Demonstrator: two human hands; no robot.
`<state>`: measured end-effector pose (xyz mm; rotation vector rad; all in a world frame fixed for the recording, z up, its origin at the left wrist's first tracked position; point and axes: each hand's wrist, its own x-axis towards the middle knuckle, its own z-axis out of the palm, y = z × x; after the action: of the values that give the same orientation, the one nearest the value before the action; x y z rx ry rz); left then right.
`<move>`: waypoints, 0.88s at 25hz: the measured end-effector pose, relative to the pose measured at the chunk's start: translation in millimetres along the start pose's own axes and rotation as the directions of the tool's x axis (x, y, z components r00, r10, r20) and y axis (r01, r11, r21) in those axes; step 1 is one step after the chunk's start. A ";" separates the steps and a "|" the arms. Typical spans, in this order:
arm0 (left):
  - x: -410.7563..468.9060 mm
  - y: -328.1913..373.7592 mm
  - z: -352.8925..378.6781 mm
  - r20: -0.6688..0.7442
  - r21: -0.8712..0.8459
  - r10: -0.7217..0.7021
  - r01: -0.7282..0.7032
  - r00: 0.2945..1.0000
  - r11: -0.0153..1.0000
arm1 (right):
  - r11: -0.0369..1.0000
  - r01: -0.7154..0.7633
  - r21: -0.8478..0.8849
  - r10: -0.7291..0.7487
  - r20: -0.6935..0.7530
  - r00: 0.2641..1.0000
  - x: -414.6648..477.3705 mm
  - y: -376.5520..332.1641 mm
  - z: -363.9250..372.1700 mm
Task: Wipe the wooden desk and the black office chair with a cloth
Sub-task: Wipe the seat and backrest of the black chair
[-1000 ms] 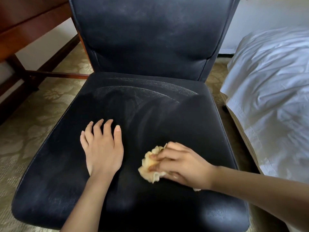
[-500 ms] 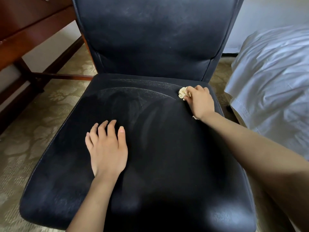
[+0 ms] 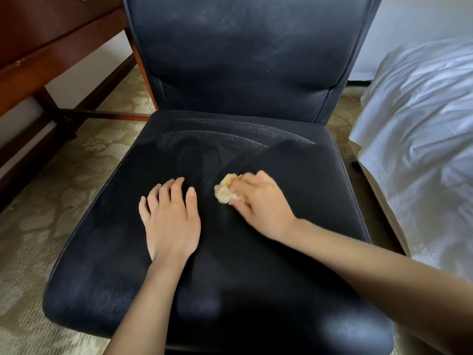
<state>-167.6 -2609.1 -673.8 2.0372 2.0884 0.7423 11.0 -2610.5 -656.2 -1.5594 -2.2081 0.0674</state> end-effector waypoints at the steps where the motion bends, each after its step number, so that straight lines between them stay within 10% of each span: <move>1: 0.2 -0.5 0.2 0.001 -0.006 -0.002 0.002 1.000 1.000 | 0.996 0.072 0.043 -0.073 0.009 0.997 -9.0 -10.9 -0.2; 10: -2.1 -2.3 -0.7 -0.033 -0.118 -0.014 0.010 0.999 0.993 | 0.853 0.479 0.209 -0.504 0.089 0.859 -8.0 -7.6 -7.4; 22: -0.7 1.1 -3.5 -0.015 -0.096 -0.047 0.045 0.999 0.994 | 0.978 -0.201 0.052 0.202 -0.026 0.979 133.4 6.1 46.0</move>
<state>-168.0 -2610.7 -670.4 1.9334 2.0593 0.8383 -37.1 -2477.6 -657.1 -1.7400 -2.0033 0.1557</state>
